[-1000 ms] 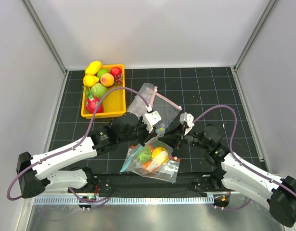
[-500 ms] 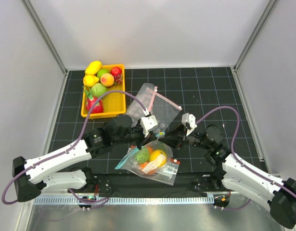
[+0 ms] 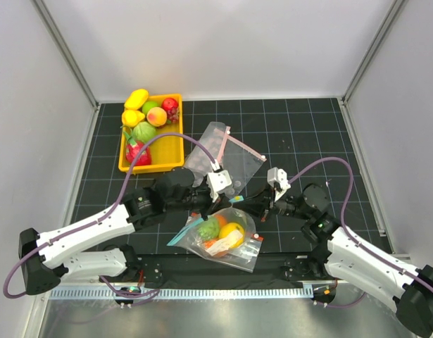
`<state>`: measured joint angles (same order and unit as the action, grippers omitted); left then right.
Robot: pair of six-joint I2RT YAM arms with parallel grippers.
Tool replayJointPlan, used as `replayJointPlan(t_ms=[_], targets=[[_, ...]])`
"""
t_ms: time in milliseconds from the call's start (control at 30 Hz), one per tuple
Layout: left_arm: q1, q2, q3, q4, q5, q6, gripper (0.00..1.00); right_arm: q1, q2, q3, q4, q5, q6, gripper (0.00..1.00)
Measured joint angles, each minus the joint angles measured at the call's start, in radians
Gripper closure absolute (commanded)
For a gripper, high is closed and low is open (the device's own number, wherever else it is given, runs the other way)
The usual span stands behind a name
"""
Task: Place the food in the zip-top bag and seal the zipper
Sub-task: Zip the zipper food storage bag at the center of the board.
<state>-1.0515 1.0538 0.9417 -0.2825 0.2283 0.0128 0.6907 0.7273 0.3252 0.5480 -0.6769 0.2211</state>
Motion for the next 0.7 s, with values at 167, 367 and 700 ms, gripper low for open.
replayJointPlan(t_ms=[167,367,700], targets=[[0.000,0.002,0.000,0.004,0.000,0.000,0.95,0.000,-0.010,0.001,-0.011,0.006,0.003,0.99],[0.000,-0.010,-0.023,0.065,-0.005,-0.001,0.85,0.000,-0.048,0.001,-0.023,0.026,0.007,0.99],[0.000,-0.142,-0.122,0.109,-0.050,-0.033,0.34,0.000,-0.051,0.001,-0.022,0.046,0.022,0.99]])
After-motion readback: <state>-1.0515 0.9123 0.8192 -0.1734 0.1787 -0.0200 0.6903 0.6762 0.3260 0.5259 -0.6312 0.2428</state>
